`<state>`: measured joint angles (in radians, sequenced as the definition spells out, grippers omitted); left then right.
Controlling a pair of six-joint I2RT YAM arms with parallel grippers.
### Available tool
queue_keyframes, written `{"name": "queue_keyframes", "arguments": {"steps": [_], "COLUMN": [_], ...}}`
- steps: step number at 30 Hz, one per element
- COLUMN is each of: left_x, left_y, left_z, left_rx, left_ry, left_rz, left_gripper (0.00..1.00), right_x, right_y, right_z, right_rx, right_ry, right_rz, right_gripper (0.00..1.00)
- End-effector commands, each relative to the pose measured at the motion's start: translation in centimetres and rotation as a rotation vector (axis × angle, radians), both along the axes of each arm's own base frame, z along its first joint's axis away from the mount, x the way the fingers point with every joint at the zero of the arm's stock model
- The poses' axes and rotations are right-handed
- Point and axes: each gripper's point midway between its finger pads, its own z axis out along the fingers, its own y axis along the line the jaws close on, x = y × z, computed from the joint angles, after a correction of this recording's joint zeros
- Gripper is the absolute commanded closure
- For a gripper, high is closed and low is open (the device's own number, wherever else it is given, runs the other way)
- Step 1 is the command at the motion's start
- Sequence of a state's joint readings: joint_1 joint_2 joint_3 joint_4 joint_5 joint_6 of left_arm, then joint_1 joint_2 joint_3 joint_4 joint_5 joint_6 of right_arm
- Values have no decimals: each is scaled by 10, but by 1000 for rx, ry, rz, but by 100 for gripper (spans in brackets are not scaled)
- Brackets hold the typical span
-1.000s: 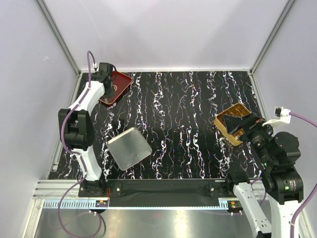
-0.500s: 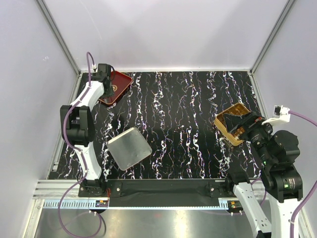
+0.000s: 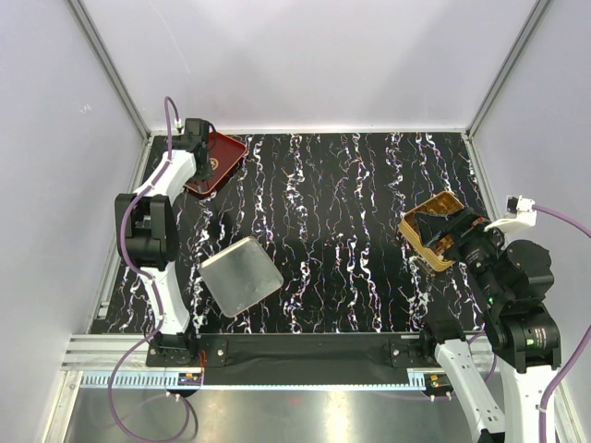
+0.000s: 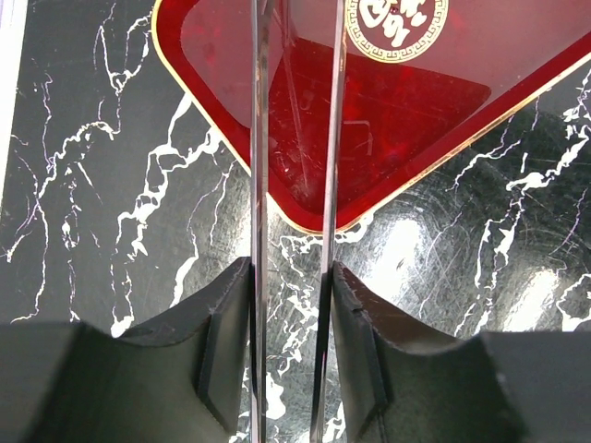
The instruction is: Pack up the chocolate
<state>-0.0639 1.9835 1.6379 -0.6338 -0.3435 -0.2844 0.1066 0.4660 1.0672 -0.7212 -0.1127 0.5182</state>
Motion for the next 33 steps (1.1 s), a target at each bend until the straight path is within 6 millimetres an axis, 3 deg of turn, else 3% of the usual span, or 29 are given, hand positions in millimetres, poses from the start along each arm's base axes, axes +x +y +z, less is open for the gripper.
{"name": "queue_keyframes", "arguments": {"steps": [1, 9, 22, 33], "left_x": [19, 14, -15, -25], "left_y": [0, -3, -8, -14], "left_z": [18, 21, 29, 42], "left_rx": [-16, -33, -78, -106], "left_ry": [-74, -61, -34, -35], "left_rz": [-3, 0, 4, -9], "left_gripper": [61, 62, 63, 63], "right_x": [8, 6, -2, -7], "right_y": [-3, -3, -2, -3], "right_z": [7, 8, 14, 16], "right_rx": [-19, -18, -3, 4], "right_ry": [-37, -38, -55, -60], "right_rz": [-19, -18, -12, -14], "right_gripper": [0, 0, 0, 0]}}
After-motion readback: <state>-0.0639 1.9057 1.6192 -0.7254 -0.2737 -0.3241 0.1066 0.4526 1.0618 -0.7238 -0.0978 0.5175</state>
